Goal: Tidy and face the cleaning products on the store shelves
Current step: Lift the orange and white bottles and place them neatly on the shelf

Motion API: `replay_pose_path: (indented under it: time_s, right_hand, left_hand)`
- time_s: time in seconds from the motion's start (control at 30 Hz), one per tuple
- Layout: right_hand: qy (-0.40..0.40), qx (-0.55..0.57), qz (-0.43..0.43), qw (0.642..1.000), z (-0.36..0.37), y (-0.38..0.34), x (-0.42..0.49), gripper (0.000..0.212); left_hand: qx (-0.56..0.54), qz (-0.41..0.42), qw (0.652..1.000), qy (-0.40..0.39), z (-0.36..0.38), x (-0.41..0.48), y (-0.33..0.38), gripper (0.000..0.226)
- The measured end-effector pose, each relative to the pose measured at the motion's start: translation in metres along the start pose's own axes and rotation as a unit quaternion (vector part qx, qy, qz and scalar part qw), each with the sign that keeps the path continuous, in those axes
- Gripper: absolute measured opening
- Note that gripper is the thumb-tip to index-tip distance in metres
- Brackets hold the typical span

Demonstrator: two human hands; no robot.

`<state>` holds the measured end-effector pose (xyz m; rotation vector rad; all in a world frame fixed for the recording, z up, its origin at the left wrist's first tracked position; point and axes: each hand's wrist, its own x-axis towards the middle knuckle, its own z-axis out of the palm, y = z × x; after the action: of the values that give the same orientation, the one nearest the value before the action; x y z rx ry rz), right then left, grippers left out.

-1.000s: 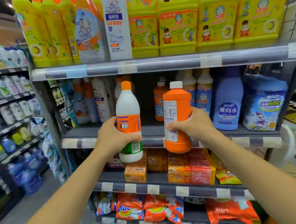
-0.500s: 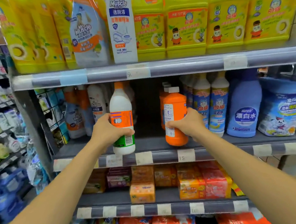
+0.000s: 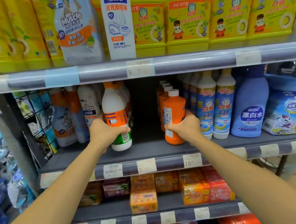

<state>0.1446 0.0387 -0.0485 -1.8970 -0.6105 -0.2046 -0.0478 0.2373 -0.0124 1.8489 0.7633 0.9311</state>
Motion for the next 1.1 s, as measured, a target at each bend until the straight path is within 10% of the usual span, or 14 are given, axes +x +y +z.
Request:
replay_pose_path:
  time_s: [0.9,1.1]
  right_hand:
    - [-0.096,0.03,0.037,0.994,0.005,0.032,-0.005,0.085]
    - [-0.092,0.021,0.031,0.995,0.005,0.032,-0.006,0.083]
  left_hand:
    - [0.039,0.057,0.996,0.055,0.032,0.028,-0.03,0.076]
    - [0.059,0.032,0.997,-0.035,0.028,0.028,-0.044,0.076]
